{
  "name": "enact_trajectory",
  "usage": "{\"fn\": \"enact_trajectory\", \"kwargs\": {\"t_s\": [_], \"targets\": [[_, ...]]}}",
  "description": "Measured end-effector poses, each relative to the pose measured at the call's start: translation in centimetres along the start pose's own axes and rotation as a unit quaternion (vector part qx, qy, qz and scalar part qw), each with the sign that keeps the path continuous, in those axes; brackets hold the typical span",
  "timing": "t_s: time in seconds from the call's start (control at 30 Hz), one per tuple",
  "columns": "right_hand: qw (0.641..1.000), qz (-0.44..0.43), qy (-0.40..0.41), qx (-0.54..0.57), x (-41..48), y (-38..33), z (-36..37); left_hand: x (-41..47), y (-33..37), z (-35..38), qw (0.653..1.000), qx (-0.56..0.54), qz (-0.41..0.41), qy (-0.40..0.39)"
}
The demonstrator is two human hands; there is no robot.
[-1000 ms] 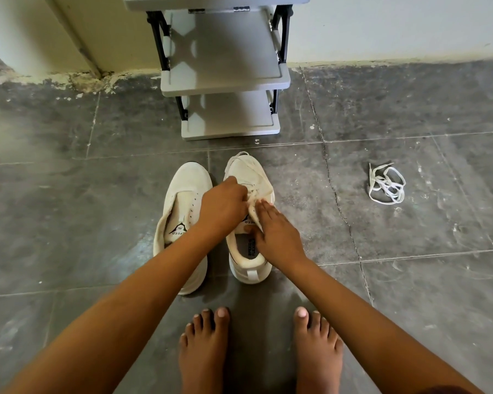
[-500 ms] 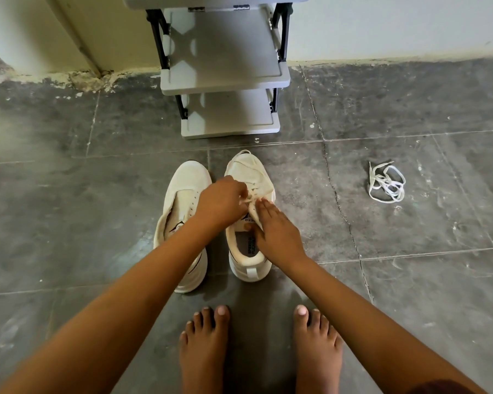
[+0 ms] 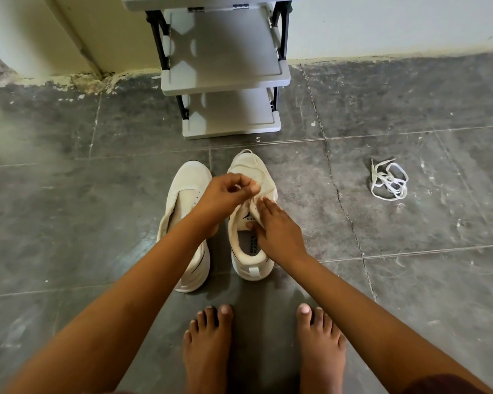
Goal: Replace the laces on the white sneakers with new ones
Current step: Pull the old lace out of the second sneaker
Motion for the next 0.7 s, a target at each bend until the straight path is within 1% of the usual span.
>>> {"fn": "enact_trajectory", "kwargs": {"t_s": [0.07, 0.1, 0.13, 0.2, 0.23, 0.3, 0.43, 0.5, 0.6, 0.7], "targets": [[1.000, 0.003, -0.001, -0.003, 0.0, 0.0, -0.1, 0.4, 1.1, 0.1, 0.996, 0.079, 0.027, 0.039], [1.000, 0.004, -0.001, -0.002, 0.0, 0.0, -0.1, 0.7, 1.5, 0.1, 0.989, 0.122, 0.040, 0.078], [1.000, 0.003, -0.002, 0.001, 0.0, 0.0, -0.2, 1.0, 1.8, -0.1, 0.982, 0.142, 0.045, 0.119], [1.000, -0.003, -0.008, 0.004, 0.0, 0.1, -0.1, 1.2, 2.0, -0.8, 0.975, 0.132, 0.046, 0.172], [1.000, -0.005, -0.011, 0.006, -0.1, 0.1, -0.1, 1.2, 2.0, -1.1, 0.973, 0.136, 0.045, 0.181], [1.000, -0.003, -0.018, 0.013, -0.1, 0.1, -0.2, 1.1, 1.4, -1.4, 0.968, 0.191, 0.033, 0.162], [0.999, 0.009, -0.033, 0.037, 0.0, 0.0, -0.7, 0.2, -1.0, -1.1, 0.952, 0.297, -0.012, 0.076], [0.998, 0.020, -0.018, 0.057, 0.1, 0.1, -1.2, -0.2, -1.9, -0.7, 0.938, 0.342, -0.017, 0.057], [0.994, 0.016, 0.045, 0.097, 0.1, 0.3, -2.2, -0.4, -2.2, -0.6, 0.922, 0.377, -0.001, 0.082], [0.986, 0.030, 0.087, 0.141, 0.2, 0.5, -3.3, -0.5, -2.2, -1.0, 0.911, 0.400, 0.018, 0.101]]}}
Point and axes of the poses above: each hand's wrist, its own x-axis towards the middle knuckle, its own z-axis out of the palm, y = z × x, the point moved 2 cm from there along x, towards the middle knuckle, and after that the axes turned 5 degrees about -z, right-handed, at the moved point
